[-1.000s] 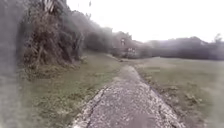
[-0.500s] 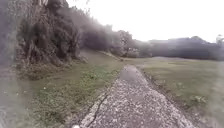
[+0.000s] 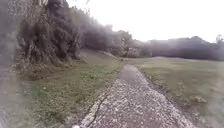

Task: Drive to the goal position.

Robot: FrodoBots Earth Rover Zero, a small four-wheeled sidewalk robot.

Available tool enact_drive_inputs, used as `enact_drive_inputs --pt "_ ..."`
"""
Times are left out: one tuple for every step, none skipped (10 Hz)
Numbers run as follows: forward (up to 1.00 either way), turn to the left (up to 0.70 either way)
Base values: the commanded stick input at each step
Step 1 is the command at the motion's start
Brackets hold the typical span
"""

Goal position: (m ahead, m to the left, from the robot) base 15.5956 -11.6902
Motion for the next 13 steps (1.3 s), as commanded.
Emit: enact_drive_inputs --pt "0.00 -1.00" --pt "0.00 -1.00" --pt "0.00 -1.00" --pt "0.00 -1.00" --pt "0.00 -1.00" --pt "0.00 -1.00" --pt "0.00 -1.00" --pt "0.00 -1.00" --pt "0.00 -1.00" --pt "0.00 -1.00" --pt "0.00 -1.00" --pt "0.00 -1.00" --pt "0.00 -1.00"
